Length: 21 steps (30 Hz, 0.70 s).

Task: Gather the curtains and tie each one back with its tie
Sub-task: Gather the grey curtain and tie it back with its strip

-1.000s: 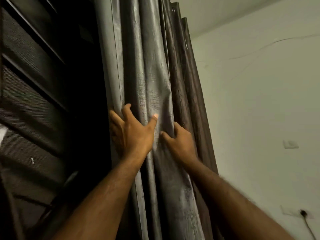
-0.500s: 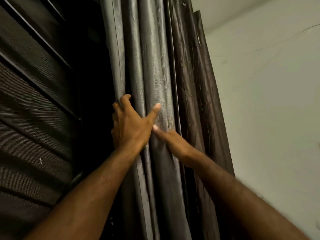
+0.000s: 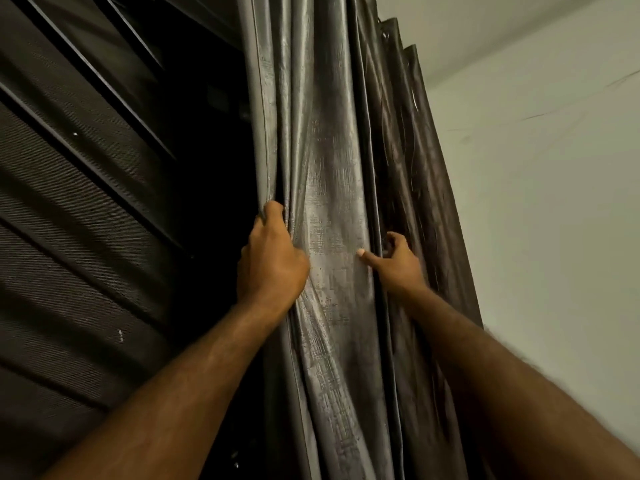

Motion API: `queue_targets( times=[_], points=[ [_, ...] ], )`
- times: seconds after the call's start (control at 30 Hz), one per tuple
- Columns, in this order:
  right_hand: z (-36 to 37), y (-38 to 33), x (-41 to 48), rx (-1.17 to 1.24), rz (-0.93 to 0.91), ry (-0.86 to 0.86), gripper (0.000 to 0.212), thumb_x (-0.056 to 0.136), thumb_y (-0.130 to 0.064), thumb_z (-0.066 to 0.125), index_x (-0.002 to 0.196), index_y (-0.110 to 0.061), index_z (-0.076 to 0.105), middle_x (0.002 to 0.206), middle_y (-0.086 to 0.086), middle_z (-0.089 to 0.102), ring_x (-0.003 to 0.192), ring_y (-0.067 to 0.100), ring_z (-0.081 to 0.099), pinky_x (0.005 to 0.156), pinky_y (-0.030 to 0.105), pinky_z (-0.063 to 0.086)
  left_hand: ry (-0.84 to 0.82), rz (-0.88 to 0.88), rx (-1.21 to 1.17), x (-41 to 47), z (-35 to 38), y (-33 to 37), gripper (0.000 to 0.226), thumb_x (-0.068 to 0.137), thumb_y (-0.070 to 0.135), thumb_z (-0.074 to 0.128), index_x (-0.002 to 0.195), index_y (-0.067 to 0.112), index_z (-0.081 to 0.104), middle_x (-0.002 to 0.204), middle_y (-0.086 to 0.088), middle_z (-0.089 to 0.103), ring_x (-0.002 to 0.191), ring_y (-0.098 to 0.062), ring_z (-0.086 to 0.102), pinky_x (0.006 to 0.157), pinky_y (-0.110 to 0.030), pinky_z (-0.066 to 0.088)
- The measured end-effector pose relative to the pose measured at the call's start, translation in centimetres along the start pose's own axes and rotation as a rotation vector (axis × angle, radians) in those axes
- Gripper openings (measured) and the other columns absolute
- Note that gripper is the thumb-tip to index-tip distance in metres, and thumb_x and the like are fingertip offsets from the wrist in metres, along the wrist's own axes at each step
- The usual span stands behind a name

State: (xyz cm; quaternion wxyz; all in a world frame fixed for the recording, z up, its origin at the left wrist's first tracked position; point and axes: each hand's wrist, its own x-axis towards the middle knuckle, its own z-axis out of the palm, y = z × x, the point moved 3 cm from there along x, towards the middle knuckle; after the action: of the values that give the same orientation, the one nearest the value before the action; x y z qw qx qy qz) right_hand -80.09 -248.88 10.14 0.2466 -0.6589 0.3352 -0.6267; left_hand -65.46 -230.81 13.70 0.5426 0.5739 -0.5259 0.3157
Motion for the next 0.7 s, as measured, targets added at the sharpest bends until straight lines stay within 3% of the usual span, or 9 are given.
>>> queue_targets(
  times=[0.03,0.07,0.13,0.2,0.3,0.37,0.43,0.57,0.7],
  points=[
    [0.2,0.0,0.5,0.039,-0.022,-0.012,0.043,0.088,-0.044,0.075,0.12,-0.018,0.062,0.096,-0.019,0.066,0.089,-0.002,0.063,0.079,0.024,0.055,-0.006,-0.001,0.003,0.0,-0.2,0.0,0.051,0.086,0.008,0.062,0.129,0.018,0.037,0.118,-0.005,0.054,0.086,-0.024,0.061,0.066,-0.04,0.058],
    [0.3,-0.7,0.6,0.038,-0.069,-0.006,0.023,0.09,-0.043,0.073,0.092,-0.022,0.064,0.071,-0.022,0.063,0.064,-0.008,0.058,0.06,0.014,0.049,-0.009,0.0,0.006,0.1,-0.4,-0.1,0.052,0.086,0.008,0.062,0.13,0.019,0.037,0.119,-0.005,0.054,0.087,-0.024,0.061,0.067,-0.04,0.058],
    [0.5,-2.5,0.7,0.024,-0.143,0.027,0.045,0.095,-0.046,0.065,0.065,-0.021,0.043,0.053,-0.011,0.047,0.045,0.001,0.042,0.048,0.016,0.034,-0.023,0.002,0.007,0.1,-0.8,-0.5,0.052,0.087,0.007,0.061,0.131,0.02,0.036,0.12,-0.004,0.054,0.088,-0.023,0.062,0.068,-0.041,0.059],
    [0.5,-4.6,0.3,0.069,-0.187,0.049,0.05,0.1,-0.051,0.055,0.065,-0.016,0.046,0.061,-0.003,0.048,0.055,0.009,0.045,0.056,0.027,0.037,-0.036,0.008,0.004,0.1,-1.8,-1.0,0.055,0.087,0.004,0.059,0.132,0.021,0.034,0.119,-0.003,0.054,0.086,-0.022,0.062,0.068,-0.042,0.059],
    [0.6,-7.1,-0.7,0.202,-0.148,0.002,0.051,0.101,-0.052,0.05,0.081,-0.007,0.064,0.076,0.004,0.064,0.066,0.015,0.058,0.061,0.03,0.048,-0.034,0.017,-0.005,0.1,-3.6,-1.7,0.056,0.085,0.002,0.059,0.133,0.02,0.035,0.116,-0.003,0.053,0.083,-0.02,0.06,0.065,-0.04,0.059],
    [1.0,-8.6,-1.4,0.177,-0.115,-0.056,0.035,0.099,-0.043,0.06,0.088,-0.01,0.062,0.08,0.005,0.062,0.065,0.016,0.055,0.056,0.031,0.048,-0.034,0.024,0.001,0.2,-5.4,-2.0,0.055,0.084,0.001,0.058,0.131,0.02,0.036,0.112,-0.003,0.054,0.081,-0.02,0.06,0.064,-0.039,0.058],
    [1.4,-9.6,-1.7,0.085,-0.083,-0.038,0.025,0.096,-0.03,0.068,0.096,-0.006,0.064,0.088,0.011,0.066,0.072,0.021,0.06,0.063,0.04,0.053,-0.038,0.027,0.004,0.5,-7.1,-2.3,0.053,0.083,0.001,0.056,0.13,0.019,0.037,0.111,-0.004,0.055,0.081,-0.024,0.061,0.065,-0.041,0.058],
    [3.6,-13.3,-4.8,-0.09,-0.187,0.054,0.006,0.097,-0.019,0.061,0.094,-0.014,0.062,0.092,0.002,0.067,0.083,0.019,0.062,0.074,0.04,0.051,-0.057,0.041,0.0,0.4,-11.1,-3.3,0.057,0.083,0.001,0.055,0.135,0.015,0.037,0.116,-0.007,0.055,0.08,-0.022,0.059,0.056,-0.03,0.046],
    [8.0,-22.2,-10.4,-0.035,-0.354,0.048,0.021,0.094,-0.019,0.059,0.112,-0.013,0.069,0.111,0.011,0.073,0.104,0.029,0.066,0.088,0.043,0.054,0.026,0.061,0.022,0.9,-17.4,-4.1,0.049,0.08,0.0,0.056,0.127,0.007,0.048,0.12,-0.018,0.057,0.101,-0.037,0.059,0.079,-0.038,0.048]
  ],
)
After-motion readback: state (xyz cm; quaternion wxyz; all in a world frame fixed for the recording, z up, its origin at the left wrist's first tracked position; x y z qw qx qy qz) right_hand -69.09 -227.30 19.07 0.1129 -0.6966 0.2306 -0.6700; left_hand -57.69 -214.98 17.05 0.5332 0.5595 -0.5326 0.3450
